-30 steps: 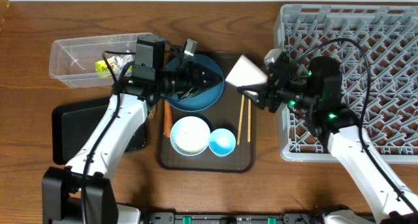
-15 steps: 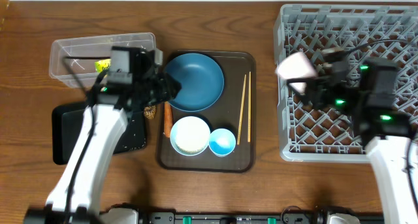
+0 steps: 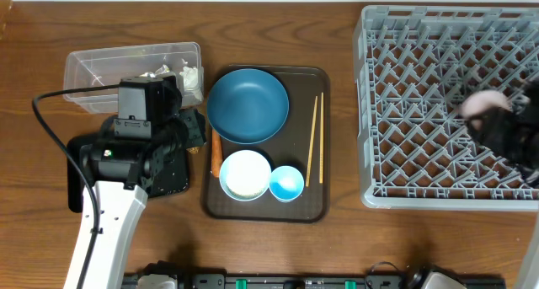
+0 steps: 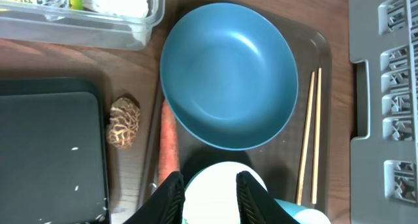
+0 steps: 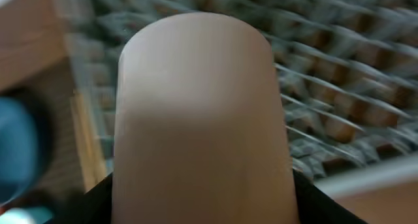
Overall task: Sort waste into correct bins and load items into the dishwasher rack
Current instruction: 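Carry the pink cup right and place it in the dish rack, then grasp the light-blue cup with the left gripper and lift it, then hand the light-blue cup from the left to the right gripper, then place the light-blue cup in the dish rack's right side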
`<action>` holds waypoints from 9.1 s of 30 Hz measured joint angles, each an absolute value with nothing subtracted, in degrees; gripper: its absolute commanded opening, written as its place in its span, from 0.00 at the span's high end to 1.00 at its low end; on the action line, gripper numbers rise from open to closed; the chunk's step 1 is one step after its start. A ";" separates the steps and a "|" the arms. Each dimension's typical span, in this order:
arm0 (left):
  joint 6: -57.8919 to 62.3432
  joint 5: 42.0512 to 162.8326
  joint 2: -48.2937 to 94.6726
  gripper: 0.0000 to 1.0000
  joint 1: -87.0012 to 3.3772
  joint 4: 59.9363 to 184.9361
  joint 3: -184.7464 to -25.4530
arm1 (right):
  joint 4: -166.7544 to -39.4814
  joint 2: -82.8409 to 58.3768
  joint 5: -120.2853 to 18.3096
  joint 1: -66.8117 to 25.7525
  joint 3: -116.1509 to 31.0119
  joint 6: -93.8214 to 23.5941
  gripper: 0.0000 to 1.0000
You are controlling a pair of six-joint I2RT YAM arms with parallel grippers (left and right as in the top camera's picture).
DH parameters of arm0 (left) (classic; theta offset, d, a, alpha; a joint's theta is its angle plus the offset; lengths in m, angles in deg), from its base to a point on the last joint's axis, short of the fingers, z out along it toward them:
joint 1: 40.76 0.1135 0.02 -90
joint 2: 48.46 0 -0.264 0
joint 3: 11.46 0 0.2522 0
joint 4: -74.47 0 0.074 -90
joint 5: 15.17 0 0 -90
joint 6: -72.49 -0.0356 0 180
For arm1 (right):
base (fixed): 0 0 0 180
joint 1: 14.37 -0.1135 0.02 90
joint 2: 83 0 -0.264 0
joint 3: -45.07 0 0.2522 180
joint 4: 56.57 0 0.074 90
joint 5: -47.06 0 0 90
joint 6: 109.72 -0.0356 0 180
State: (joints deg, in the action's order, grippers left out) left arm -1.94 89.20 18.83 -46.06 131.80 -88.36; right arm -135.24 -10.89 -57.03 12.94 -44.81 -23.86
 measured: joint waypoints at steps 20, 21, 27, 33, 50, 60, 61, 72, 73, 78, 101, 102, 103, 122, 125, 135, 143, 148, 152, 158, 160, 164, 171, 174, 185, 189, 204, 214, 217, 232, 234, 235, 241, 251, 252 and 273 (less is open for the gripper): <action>-2.35 88.32 18.83 0.72 -46.06 133.42 -88.36 | -130.38 13.02 -48.42 27.00 -45.51 -24.29 0.30; -2.35 88.32 18.83 0.72 -46.06 133.48 -88.36 | -129.90 13.57 -48.46 27.00 -45.57 -24.56 0.16; -2.35 88.34 18.83 0.71 -46.06 133.90 -88.36 | -125.34 15.34 -51.13 27.00 -45.57 -25.41 0.01; -2.38 88.34 18.83 0.67 -46.06 134.49 -88.36 | -123.50 14.66 -59.98 27.00 -45.95 -25.85 0.01; -2.55 90.79 21.26 0.50 -47.68 141.86 -88.36 | -136.96 -6.04 -74.87 7.46 -47.89 -18.11 0.01; -2.31 95.32 31.55 0.50 -59.55 142.01 -88.36 | -138.49 -5.86 -73.18 -2.77 -47.89 -15.88 0.01; -2.31 95.56 32.93 0.50 -60.95 141.99 -88.36 | -138.54 -5.86 -72.70 -2.92 -47.89 -15.84 0.01; -2.31 95.88 43.35 0.60 -70.63 138.69 -88.36 | -139.17 -5.86 -69.93 -3.05 -47.89 -15.66 0.01; -2.09 95.91 44.14 0.64 -70.91 138.21 -88.36 | -139.19 -5.84 -69.91 -3.05 -47.89 -15.66 0.01; -1.63 95.91 46.02 0.70 -71.09 136.20 -88.36 | -139.74 -5.82 -69.88 -3.03 -47.89 -15.66 0.01; -1.04 101.17 44.07 0.94 -67.79 134.38 -88.60 | -140.46 -5.82 -65.12 -3.05 -47.89 -15.66 0.01; -1.04 103.23 43.05 0.94 -66.61 133.07 -88.73 | -139.56 -5.82 -64.94 -3.03 -47.89 -15.68 0.01; -1.09 105.20 42.08 0.94 -65.45 131.63 -88.95 | -138.69 -5.77 -64.94 -3.05 -47.89 -15.68 0.01; 16.57 148.21 39.61 0.94 -50.37 104.72 -90.85 | -127.43 5.99 -105.07 -8.41 -47.87 -1.21 0.01; 17.45 149.41 39.61 0.94 -50.37 104.72 -90.85 | -124.66 8.48 -108.59 -12.26 -47.87 -0.32 0.01; 18.52 150.16 39.64 0.94 -50.37 104.70 -90.85 | -113.66 10.90 -115.85 -21.59 -47.87 0.62 0.01; 18.69 150.55 39.64 0.94 -50.37 104.70 -90.85 | -110.36 10.90 -117.03 -26.49 -47.87 0.64 0.04; 18.69 150.68 39.64 0.94 -50.37 104.70 -90.85 | -110.06 10.90 -116.61 -28.28 -47.87 1.02 0.27; 18.69 150.94 39.64 0.94 -50.37 104.70 -90.85 | -110.10 10.90 -116.09 -28.65 -47.87 1.06 0.41; 18.67 150.90 39.64 0.88 -50.37 104.70 -90.85 | -109.95 10.90 -115.56 -28.69 -47.87 0.91 0.53; 18.48 150.77 39.64 0.79 -50.37 104.72 -90.85 | -109.95 10.90 -115.06 -28.74 -47.87 0.86 0.53; 16.01 149.85 39.64 0.70 -50.37 105.14 -90.85 | -109.99 10.90 -111.87 -28.74 -47.87 -0.16 0.52; 7.20 136.65 39.61 0.70 -49.76 116.26 -90.98 | -113.69 10.86 -99.26 -27.34 -47.91 -3.97 0.53; 3.24 126.46 39.51 0.70 -48.14 123.30 -91.00 | -119.00 10.31 -92.16 -24.13 -48.74 -5.76 0.53; -5.30 105.20 27.92 0.69 -43.07 131.32 -90.98 | -141.40 7.08 -70.69 -3.60 -65.38 -15.62 0.59; -5.94 103.14 24.40 0.70 -43.07 132.04 -90.98 | -142.82 6.82 -65.07 3.94 -66.80 -18.31 0.56; -7.07 101.57 23.68 0.70 -43.07 134.73 -90.98 | -143.00 16.46 -49.36 26.39 -66.95 -28.58 0.55; -7.12 101.41 23.68 0.70 -43.07 135.08 -90.98 | -137.75 25.77 -48.99 30.28 -66.95 -30.52 0.52; -7.36 101.41 23.68 0.70 -43.07 135.74 -90.98 | -136.33 26.14 -49.56 30.25 -66.95 -30.85 0.51; -7.51 101.41 23.68 0.70 -43.07 136.00 -90.98 | -131.46 26.14 -50.19 30.25 -66.86 -30.92 0.44; -7.53 101.41 23.68 0.70 -43.07 136.02 -90.98 | -131.15 26.31 -50.26 30.25 -66.86 -31.05 0.43; -7.53 101.41 23.68 0.70 -43.07 136.00 -90.98 | -131.15 26.47 -50.30 30.25 -66.86 -31.09 0.42; -7.53 101.41 23.68 0.70 -43.07 136.02 -90.98 | -131.78 28.10 -50.76 30.23 -66.82 -31.27 0.40; -7.53 101.41 23.68 0.70 -43.07 136.02 -90.98 | -128.90 30.82 -55.30 30.19 -66.71 -31.64 0.01; -7.53 101.41 23.68 0.70 -43.07 136.02 -90.98 | -128.57 30.84 -56.51 30.19 -66.71 -31.64 0.01; -8.39 98.49 23.68 0.58 -43.09 137.31 -90.98 | -134.58 12.37 -71.65 26.63 -66.47 -27.68 0.01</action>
State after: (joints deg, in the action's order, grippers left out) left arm -8.39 98.49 23.68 -43.09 137.31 -90.98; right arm -134.58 12.37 -71.65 26.63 -66.47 -27.68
